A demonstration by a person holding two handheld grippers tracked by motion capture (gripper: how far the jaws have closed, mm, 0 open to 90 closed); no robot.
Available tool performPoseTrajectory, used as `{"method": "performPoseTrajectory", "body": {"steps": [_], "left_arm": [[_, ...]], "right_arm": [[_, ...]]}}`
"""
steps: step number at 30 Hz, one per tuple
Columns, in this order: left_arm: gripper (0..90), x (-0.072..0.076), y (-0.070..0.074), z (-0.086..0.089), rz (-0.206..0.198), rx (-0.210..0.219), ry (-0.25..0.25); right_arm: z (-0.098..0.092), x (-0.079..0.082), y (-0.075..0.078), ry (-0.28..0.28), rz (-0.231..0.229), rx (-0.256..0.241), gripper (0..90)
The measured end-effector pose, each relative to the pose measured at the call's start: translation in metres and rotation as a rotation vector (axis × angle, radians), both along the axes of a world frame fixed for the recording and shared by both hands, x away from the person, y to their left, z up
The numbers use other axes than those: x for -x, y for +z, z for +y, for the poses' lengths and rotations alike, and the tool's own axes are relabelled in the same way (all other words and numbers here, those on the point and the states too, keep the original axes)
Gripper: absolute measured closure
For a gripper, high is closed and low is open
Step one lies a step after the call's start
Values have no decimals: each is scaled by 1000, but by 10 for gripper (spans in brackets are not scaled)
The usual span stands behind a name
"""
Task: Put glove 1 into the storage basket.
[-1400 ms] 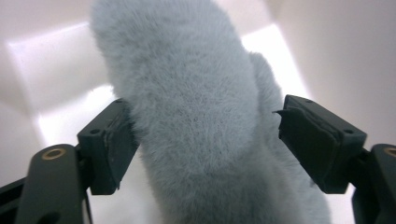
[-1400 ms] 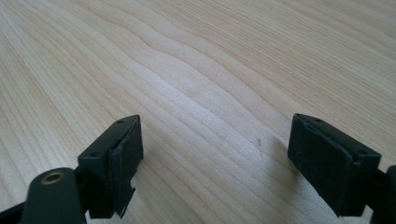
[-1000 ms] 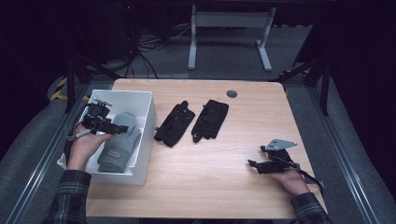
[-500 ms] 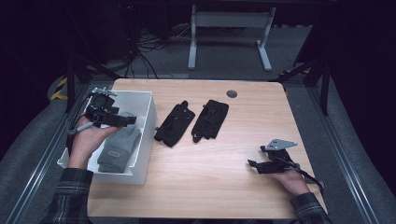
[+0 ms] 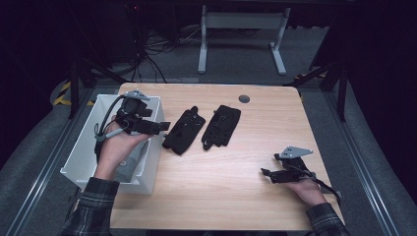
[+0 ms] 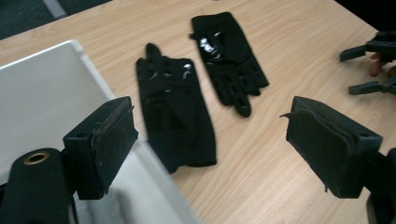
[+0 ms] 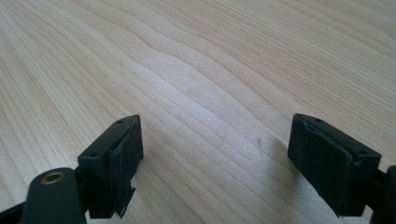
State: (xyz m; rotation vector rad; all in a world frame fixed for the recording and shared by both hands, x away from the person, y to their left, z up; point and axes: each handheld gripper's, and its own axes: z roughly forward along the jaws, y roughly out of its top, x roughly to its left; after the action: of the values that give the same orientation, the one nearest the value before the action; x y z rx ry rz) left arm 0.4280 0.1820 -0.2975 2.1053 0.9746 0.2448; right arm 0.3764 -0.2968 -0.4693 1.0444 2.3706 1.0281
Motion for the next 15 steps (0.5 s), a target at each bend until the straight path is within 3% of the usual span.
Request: {"method": "performPoseTrajectory", "body": {"steps": [9, 15], "left_arm": [[163, 6, -3, -41, -14, 14, -69], [163, 8, -8, -59, -18, 13, -85]], "right_arm": [[0, 0, 0, 0, 0, 0, 185], [0, 0, 0, 0, 0, 0, 184]]}}
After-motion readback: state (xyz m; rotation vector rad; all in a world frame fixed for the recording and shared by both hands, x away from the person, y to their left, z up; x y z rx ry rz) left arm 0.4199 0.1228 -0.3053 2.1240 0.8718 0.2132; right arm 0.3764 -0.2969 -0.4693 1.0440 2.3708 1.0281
